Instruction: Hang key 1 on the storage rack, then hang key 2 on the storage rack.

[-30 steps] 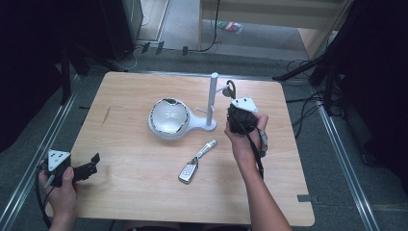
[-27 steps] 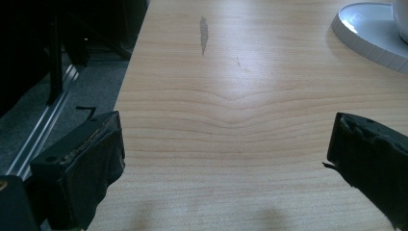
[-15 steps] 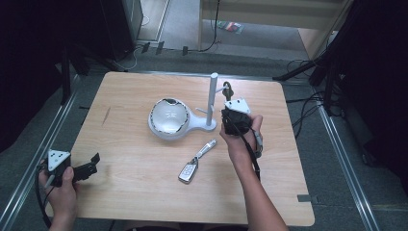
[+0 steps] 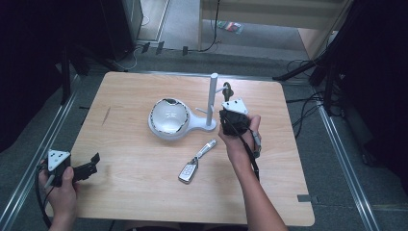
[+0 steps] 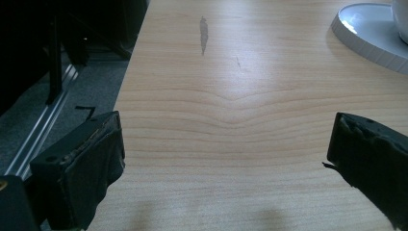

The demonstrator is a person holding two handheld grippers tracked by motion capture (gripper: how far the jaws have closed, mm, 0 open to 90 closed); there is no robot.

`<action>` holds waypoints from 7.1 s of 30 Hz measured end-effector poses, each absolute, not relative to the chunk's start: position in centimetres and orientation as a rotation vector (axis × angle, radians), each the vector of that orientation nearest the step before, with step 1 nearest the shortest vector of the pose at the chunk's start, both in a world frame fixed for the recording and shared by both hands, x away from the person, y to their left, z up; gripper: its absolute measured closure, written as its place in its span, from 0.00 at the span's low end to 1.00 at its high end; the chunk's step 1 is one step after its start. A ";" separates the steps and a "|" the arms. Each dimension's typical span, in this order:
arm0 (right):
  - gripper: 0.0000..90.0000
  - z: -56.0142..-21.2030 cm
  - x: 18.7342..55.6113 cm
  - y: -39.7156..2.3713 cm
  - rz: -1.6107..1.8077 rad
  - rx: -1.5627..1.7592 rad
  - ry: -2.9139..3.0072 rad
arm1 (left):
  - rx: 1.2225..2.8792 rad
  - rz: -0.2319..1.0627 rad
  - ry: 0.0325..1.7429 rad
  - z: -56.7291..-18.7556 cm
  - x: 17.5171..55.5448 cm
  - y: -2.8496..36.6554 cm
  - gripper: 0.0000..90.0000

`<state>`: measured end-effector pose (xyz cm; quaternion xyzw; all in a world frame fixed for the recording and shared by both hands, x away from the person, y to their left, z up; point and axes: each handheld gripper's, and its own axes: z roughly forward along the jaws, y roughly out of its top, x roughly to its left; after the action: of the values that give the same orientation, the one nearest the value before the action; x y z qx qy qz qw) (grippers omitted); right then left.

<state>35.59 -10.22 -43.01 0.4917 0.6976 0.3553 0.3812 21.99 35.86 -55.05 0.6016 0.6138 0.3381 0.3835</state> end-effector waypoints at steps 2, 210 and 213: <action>0.88 -43.0 35.6 -10.2 0.909 1.242 1.784 | 1.530 0.862 1.566 -55.1 22.0 35.9 0.00; 0.87 -44.8 29.6 -9.9 1.253 1.442 1.928 | 1.526 0.847 1.566 -55.1 22.3 35.9 0.00; 0.87 -44.1 29.5 -10.1 1.299 1.374 1.934 | 1.527 0.848 1.566 -55.1 22.3 35.9 0.00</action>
<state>29.45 -10.09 -44.07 0.4958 0.6982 0.4687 0.2167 22.32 35.88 -55.06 0.6000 0.6154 0.3331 0.3877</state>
